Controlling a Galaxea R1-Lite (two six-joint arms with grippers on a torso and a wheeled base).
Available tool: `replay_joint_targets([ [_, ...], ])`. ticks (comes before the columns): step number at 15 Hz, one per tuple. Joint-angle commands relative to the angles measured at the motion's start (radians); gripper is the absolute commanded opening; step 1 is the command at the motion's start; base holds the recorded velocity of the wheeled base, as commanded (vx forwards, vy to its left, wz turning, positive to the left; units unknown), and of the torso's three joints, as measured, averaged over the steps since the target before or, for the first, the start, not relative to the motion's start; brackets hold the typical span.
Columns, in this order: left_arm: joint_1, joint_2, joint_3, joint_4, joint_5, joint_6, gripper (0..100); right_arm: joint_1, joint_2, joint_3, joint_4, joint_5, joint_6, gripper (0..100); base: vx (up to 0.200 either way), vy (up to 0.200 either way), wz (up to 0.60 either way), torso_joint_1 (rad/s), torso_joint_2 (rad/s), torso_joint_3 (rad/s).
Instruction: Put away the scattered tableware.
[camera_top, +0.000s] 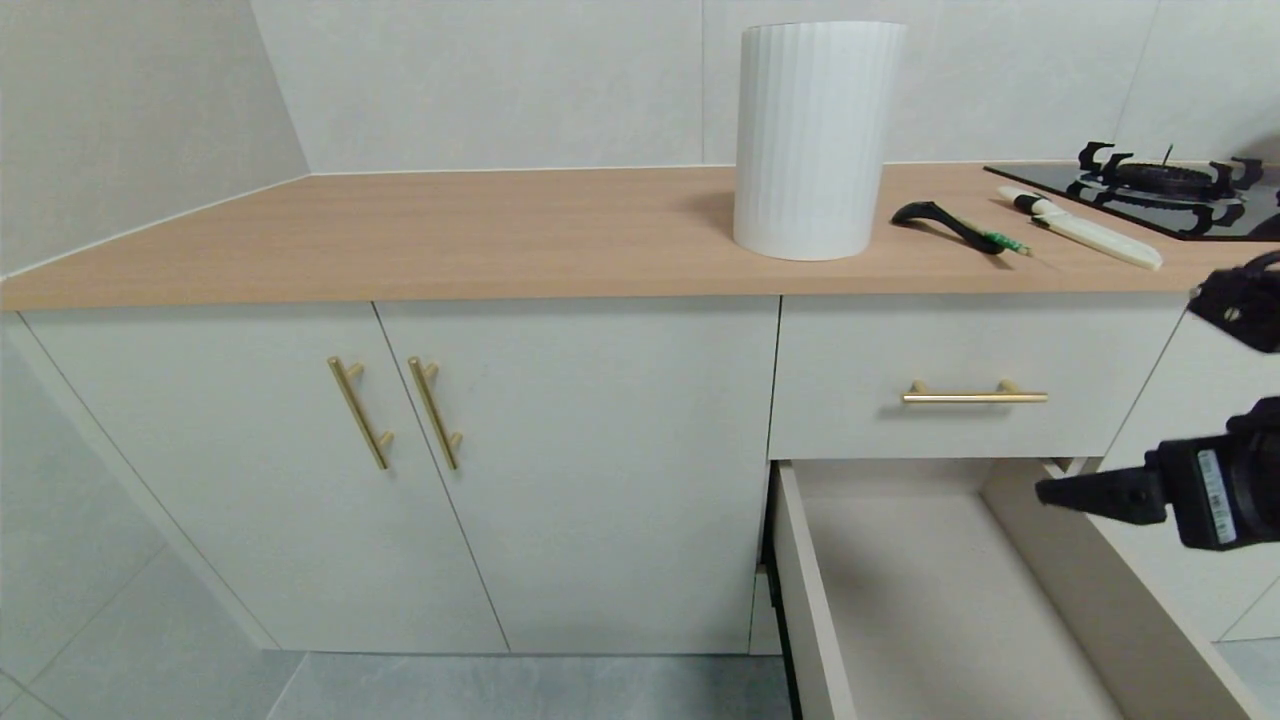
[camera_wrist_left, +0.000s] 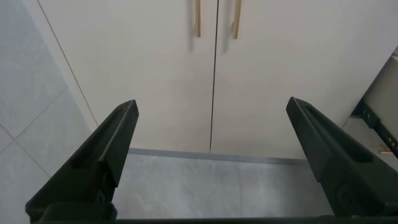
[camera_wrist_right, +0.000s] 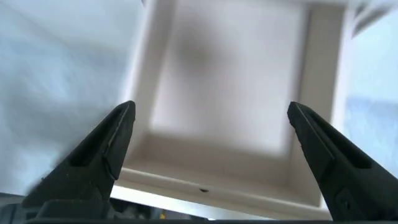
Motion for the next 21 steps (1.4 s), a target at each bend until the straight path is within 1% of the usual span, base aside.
replay_joint_targets([
  [1,0.001,0.001,0.0,0.0,0.001,0.001,100,-0.004,-0.006,-0.112,0.042,0.007,-0.024,100,0.0,0.0,0.0,0.0,0.0,0.0],
  [2,0.001,0.001,0.0,0.0,0.001,0.0,100,-0.01,-0.009,-0.108,0.042,0.007,-0.035,100,0.0,0.0,0.0,0.0,0.0,0.0],
  [3,0.001,0.001,0.0,0.0,0.001,0.0,100,-0.051,-0.008,-0.109,0.041,0.01,-0.041,100,0.0,0.0,0.0,0.0,0.0,0.0],
  [5,0.001,0.001,0.0,0.0,0.001,0.0,100,-0.094,-0.008,-0.109,0.009,0.016,-0.068,100,0.0,0.0,0.0,0.0,0.0,0.0],
  [8,0.001,0.001,0.0,0.0,0.001,0.001,100,-0.099,0.0,-0.095,-0.01,0.021,-0.073,100,0.0,0.0,0.0,0.005,-0.09,-0.085],
  [11,0.001,0.001,0.0,0.0,0.001,0.0,100,-0.099,0.005,-0.08,-0.028,0.019,-0.081,100,0.0,0.0,0.0,0.041,-0.24,-0.328],
  [15,0.001,0.001,0.0,0.0,0.001,0.001,100,-0.099,0.005,-0.079,-0.028,0.019,-0.087,100,0.0,0.0,0.0,0.076,-0.52,-0.347],
  [21,0.001,0.001,0.0,0.0,0.001,0.0,100,-0.107,0.025,-0.08,-0.042,0.016,-0.085,100,0.0,0.0,0.0,0.141,-0.47,-0.325],
])
